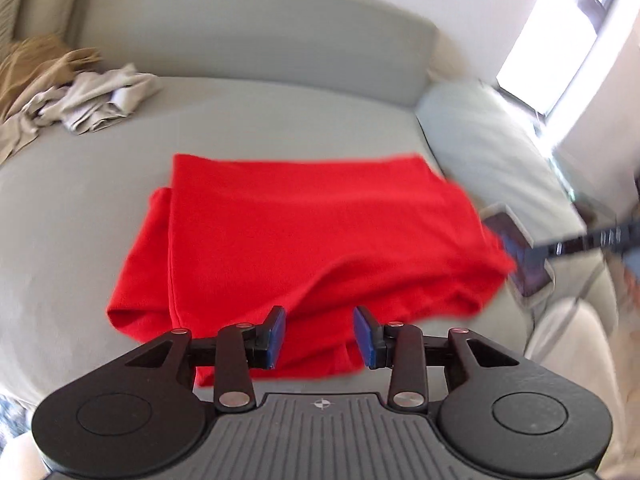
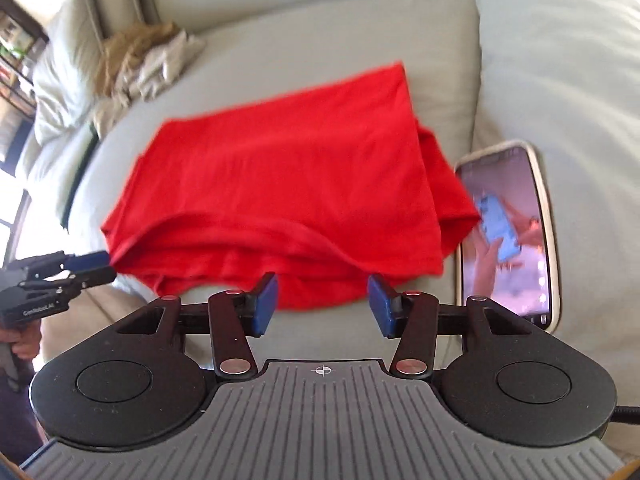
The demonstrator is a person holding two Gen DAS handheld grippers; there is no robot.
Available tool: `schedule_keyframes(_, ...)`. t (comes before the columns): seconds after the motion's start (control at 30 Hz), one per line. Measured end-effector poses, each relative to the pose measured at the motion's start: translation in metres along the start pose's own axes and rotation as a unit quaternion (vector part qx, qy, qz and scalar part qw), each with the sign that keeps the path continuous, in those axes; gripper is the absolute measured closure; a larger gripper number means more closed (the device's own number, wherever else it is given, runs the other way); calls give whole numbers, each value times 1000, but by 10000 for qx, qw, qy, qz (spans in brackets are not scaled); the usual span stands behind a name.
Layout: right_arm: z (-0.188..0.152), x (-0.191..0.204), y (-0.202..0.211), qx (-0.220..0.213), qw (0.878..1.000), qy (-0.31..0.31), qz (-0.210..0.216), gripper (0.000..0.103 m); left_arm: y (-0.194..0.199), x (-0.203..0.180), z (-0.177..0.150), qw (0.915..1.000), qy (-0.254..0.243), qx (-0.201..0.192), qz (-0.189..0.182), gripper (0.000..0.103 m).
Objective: Fold clothes
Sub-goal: 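Open both grippers and press the folded red shirt flat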
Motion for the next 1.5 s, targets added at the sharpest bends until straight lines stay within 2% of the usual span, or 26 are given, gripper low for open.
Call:
schedule_keyframes(0.03,2,4,-2,-134,9999,-67,69,60,-6,0,6,9998,152,-110,57,67)
schedule_keyframes(0.07,6,10,-9,-255,9993,-160,216,71,-13,1,11,9992,304,-220,114,67)
schedule_keyframes(0.1,11,16,-16,-365,9984,-250,359,76,-22,0,18,9985,409,-307,173,68)
schedule_keyframes(0.2,26,23,-53,-430,9964,-645,357,76,-58,-4,33,9978,528,-282,289,68)
schedule_keyframes(0.23,31,24,-67,-408,9956,-788,307,76,-68,-2,33,9978,604,-219,153,68)
schedule_keyframes(0.3,32,21,-92,4,9943,-1038,233,74,-85,1,30,9966,776,-44,-262,69)
schedule_keyframes(0.4,17,16,-98,547,9906,-1169,445,73,-79,-1,12,9814,880,534,-1621,80)
schedule_keyframes(0.43,9,14,-88,724,9897,-1092,581,70,-68,-5,5,9772,748,645,-1882,82)
schedule_keyframes(0.47,1,12,-76,875,9884,-1012,714,62,-52,-10,-2,9782,525,628,-1908,82)
schedule_keyframes(0.5,-8,7,-60,905,9882,-922,822,61,-35,-16,-10,9791,307,591,-1920,81)
schedule_keyframes(0.57,-25,-2,-30,809,9902,-767,844,58,-7,-22,-22,9847,61,460,-1682,76)
schedule_keyframes(0.6,-33,-8,-16,711,9912,-756,827,55,4,-24,-26,9879,17,366,-1508,69)
schedule_keyframes(0.63,-37,-13,-6,571,9920,-774,819,54,13,-24,-28,9909,28,237,-1322,67)
schedule_keyframes(0.73,-40,-20,9,30,9943,-796,715,55,16,-28,-22,9974,108,-174,-692,66)
schedule_keyframes(0.77,-36,-19,6,-163,9951,-744,631,62,9,-33,-17,9982,100,-279,-520,66)
schedule_keyframes(0.8,-32,-17,2,-356,9955,-692,546,82,-1,-39,-11,9986,60,-324,-408,67)
schedule_keyframes(0.83,-28,-14,-3,-525,9954,-646,473,90,-13,-47,-5,9988,-27,-377,-298,67)
schedule_keyframes(0.97,-18,18,-47,-751,9953,-484,375,92,-63,-89,6,9934,-980,-567,189,73)
schedule_keyframes(1.0,-18,27,-59,-778,9956,-394,338,92,-76,-98,4,9908,-1250,-437,280,73)
schedule_keyframes(1.07,-24,38,-79,-708,9975,-71,43,91,-90,-109,-6,9869,-1582,137,295,78)
schedule_keyframes(1.17,-45,44,-86,-675,9951,549,-468,95,-66,-118,-22,9817,-1835,505,43,79)
schedule_keyframes(1.23,-54,36,-71,-564,9955,539,-536,93,-47,-114,-33,9820,-1678,818,-299,79)
schedule_keyframes(1.27,-58,32,-62,-480,9963,479,-524,89,-38,-108,-38,9849,-1468,801,-455,77)
schedule_keyframes(1.3,-61,27,-54,-422,9970,417,-498,79,-29,-100,-41,9884,-1269,692,-472,74)
schedule_keyframes(1.4,-63,19,-33,-788,9960,310,-275,70,-14,-71,-42,9973,-695,200,-87,67)
schedule_keyframes(1.5,-60,18,-34,-1220,9920,239,-231,67,-14,-43,-31,9980,-96,-342,523,68)
Point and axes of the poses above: each gripper's, at about its wrist camera, not at the fingertips, and y roughly against the way its jaws point, x to its left, z to its top, the point moved 2 cm from there along -y, roughly the way its jaws point, and after that the axes turned 14 degrees about -y, right-handed, at the moved point
